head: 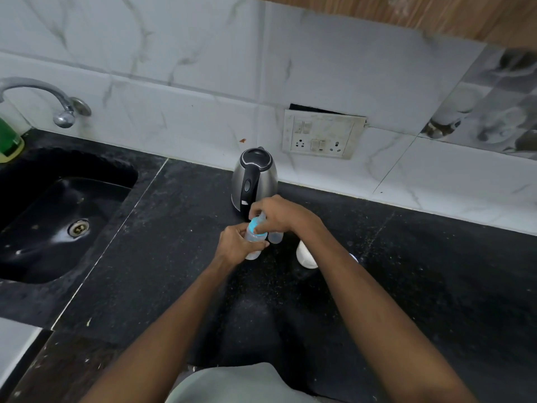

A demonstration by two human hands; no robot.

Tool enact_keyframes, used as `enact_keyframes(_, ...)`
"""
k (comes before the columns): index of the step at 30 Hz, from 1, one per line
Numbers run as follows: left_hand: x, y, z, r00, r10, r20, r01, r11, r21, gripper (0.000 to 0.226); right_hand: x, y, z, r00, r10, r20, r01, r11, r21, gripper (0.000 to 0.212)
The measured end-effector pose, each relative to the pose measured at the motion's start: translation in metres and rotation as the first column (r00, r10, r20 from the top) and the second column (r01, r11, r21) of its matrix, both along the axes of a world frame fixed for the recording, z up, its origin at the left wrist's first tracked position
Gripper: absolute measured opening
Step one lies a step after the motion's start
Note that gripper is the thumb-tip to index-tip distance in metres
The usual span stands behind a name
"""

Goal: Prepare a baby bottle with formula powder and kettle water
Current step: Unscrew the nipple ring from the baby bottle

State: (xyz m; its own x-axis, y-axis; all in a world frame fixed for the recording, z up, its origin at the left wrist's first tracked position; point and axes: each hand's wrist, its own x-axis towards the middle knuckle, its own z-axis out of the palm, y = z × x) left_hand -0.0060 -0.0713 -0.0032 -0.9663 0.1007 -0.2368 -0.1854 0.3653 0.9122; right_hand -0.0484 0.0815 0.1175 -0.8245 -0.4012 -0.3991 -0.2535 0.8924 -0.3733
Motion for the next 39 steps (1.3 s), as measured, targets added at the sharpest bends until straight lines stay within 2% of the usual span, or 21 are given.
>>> enact_keyframes(2, -0.001, 0.001, 0.001, 1.0, 0.012, -0.002, -0.012, 1.0, 0.0, 0.044, -0.004, 0.003, 0.001, 0.996, 0.064, 0.055, -0.063, 0.998, -0.025, 0.042)
enact_keyframes(5, -0.001, 0.002, 0.003, 1.0, 0.024, -0.006, -0.024, 1.0, -0.001, 0.042, -0.005, 0.006, 0.001, 0.994, 0.044, 0.1, -0.042, 0.999, -0.024, 0.061)
enact_keyframes(10, -0.003, 0.004, 0.007, 0.999, 0.01, -0.032, -0.011, 0.999, -0.033, 0.046, 0.0, 0.006, 0.004, 0.986, -0.164, 0.038, 0.161, 0.985, 0.064, 0.052)
enact_keyframes(12, -0.002, 0.005, 0.008, 1.0, -0.006, -0.03, 0.005, 0.999, -0.044, 0.046, -0.002, 0.005, 0.003, 0.985, -0.159, 0.071, 0.157, 0.987, 0.034, 0.039)
enact_keyframes(14, -0.001, 0.005, 0.007, 0.999, -0.018, -0.032, 0.016, 0.998, -0.061, 0.046, -0.006, 0.005, 0.005, 0.994, -0.064, 0.085, 0.06, 0.997, 0.056, 0.029)
enact_keyframes(17, 0.0, 0.006, 0.007, 1.0, -0.017, -0.026, 0.016, 0.998, -0.063, 0.049, -0.007, 0.007, 0.009, 0.996, 0.028, 0.089, -0.033, 0.998, 0.06, 0.054)
enact_keyframes(20, 0.0, 0.007, 0.009, 1.0, 0.001, -0.025, -0.002, 0.999, -0.05, 0.042, -0.004, 0.009, 0.01, 0.993, -0.041, 0.11, 0.036, 0.998, 0.053, 0.065)
enact_keyframes(23, -0.001, 0.009, 0.01, 0.999, -0.003, -0.048, 0.0, 0.999, -0.045, 0.045, -0.001, 0.006, 0.009, 0.985, -0.171, 0.01, 0.169, 0.98, 0.102, 0.072)
enact_keyframes(26, -0.002, 0.012, 0.01, 0.998, -0.024, -0.06, 0.02, 0.998, -0.06, 0.051, -0.003, 0.002, 0.003, 0.98, -0.198, -0.024, 0.2, 0.975, 0.094, 0.059)
enact_keyframes(30, 0.0, 0.01, 0.008, 0.999, -0.011, -0.051, 0.009, 0.999, -0.049, 0.046, -0.011, 0.007, 0.005, 0.998, -0.055, 0.006, 0.054, 0.995, 0.088, 0.032)
enact_keyframes(32, 0.0, 0.009, 0.009, 0.999, -0.01, -0.054, 0.007, 0.998, -0.056, 0.042, -0.009, 0.009, 0.01, 0.997, -0.009, 0.083, 0.009, 1.0, -0.003, 0.052)
enact_keyframes(34, 0.0, 0.008, 0.011, 0.998, 0.003, -0.057, -0.007, 0.998, -0.06, 0.035, -0.005, 0.01, 0.015, 0.992, -0.047, 0.12, 0.051, 0.998, -0.032, 0.076)
enact_keyframes(39, 0.0, 0.011, 0.018, 0.997, -0.02, -0.08, 0.016, 0.999, -0.049, 0.04, -0.001, 0.001, 0.006, 0.973, -0.226, 0.035, 0.222, 0.971, 0.088, 0.077)
